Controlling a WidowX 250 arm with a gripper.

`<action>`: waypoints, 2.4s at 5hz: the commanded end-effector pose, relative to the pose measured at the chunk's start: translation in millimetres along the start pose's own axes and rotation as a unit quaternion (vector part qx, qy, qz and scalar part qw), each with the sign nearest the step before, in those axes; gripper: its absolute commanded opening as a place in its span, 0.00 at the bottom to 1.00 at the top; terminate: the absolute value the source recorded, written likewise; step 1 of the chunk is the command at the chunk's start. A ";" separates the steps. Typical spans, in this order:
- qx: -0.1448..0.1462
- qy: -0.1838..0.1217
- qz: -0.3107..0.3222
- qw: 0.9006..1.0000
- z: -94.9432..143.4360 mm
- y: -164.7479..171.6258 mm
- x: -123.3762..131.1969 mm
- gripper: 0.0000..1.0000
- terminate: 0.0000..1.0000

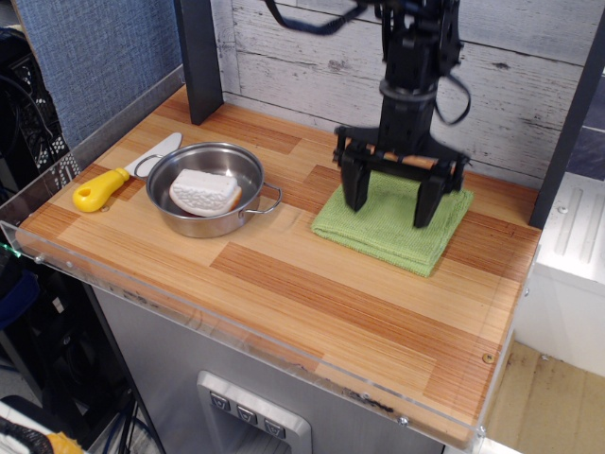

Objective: Pickup the green cloth and move it to the top right of the table.

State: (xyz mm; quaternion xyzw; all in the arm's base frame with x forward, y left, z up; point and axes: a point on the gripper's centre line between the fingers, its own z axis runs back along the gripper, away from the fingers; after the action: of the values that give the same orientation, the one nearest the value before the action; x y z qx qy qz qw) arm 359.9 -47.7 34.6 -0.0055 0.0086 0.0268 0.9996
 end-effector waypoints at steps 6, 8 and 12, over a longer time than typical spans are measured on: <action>-0.058 -0.123 -0.011 0.991 169.1 24.5 -60.6 1.00 0.00; -0.058 -0.123 -0.011 0.991 169.1 24.5 -60.6 1.00 0.00; -0.058 -0.123 -0.011 0.991 169.1 24.5 -60.6 1.00 0.00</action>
State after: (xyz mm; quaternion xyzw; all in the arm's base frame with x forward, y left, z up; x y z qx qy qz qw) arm 305.8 -28.4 193.8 -0.0608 -0.0977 0.0155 0.9932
